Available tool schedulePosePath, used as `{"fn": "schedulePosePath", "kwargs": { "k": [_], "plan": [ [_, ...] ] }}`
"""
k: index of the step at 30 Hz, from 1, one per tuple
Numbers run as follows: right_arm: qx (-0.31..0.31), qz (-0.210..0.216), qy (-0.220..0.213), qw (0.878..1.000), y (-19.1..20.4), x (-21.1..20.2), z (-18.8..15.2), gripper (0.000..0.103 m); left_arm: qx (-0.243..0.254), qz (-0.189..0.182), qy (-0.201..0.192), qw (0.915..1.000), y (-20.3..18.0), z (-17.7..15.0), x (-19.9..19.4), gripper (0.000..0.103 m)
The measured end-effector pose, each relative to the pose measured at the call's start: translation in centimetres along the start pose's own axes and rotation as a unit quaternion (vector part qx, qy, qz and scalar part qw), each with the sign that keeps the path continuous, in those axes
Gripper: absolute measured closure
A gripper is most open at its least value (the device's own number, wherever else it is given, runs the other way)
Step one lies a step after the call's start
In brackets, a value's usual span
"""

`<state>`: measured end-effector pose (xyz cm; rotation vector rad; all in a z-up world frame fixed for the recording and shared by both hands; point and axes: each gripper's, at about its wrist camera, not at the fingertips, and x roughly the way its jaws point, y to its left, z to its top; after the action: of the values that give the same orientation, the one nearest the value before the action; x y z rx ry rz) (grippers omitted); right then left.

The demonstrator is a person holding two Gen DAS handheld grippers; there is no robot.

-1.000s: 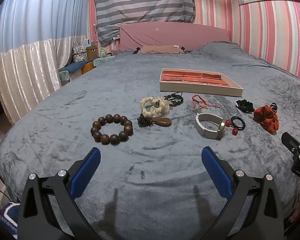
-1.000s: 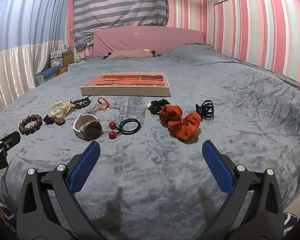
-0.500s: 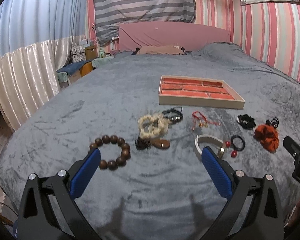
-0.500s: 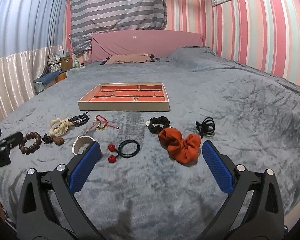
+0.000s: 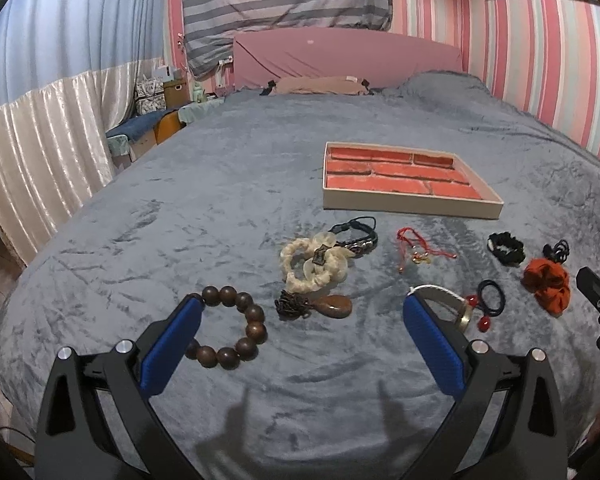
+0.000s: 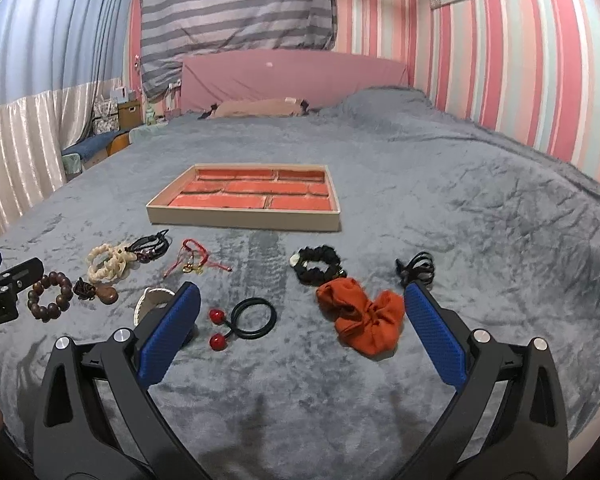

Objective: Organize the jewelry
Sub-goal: 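Grasp the wooden bead bracelet with left tool while right grasps the red-ball hair tie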

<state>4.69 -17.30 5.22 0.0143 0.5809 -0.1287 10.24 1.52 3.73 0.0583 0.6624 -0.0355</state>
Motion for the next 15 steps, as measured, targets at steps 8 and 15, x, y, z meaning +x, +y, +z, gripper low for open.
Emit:
{"fn": "schedulePosePath", "kwargs": {
  "k": [8,15],
  "plan": [
    [0.006,0.015,0.025,1.0,0.5,1.9,0.2,0.004,0.004,0.015,0.006,0.9999,2.2,0.3,1.1,0.004],
    [-0.007,-0.009,0.046,0.999,0.5,3.1,0.0,0.004,-0.02,0.028,0.006,0.9994,6.1,0.4,1.9,0.004]
  ]
}}
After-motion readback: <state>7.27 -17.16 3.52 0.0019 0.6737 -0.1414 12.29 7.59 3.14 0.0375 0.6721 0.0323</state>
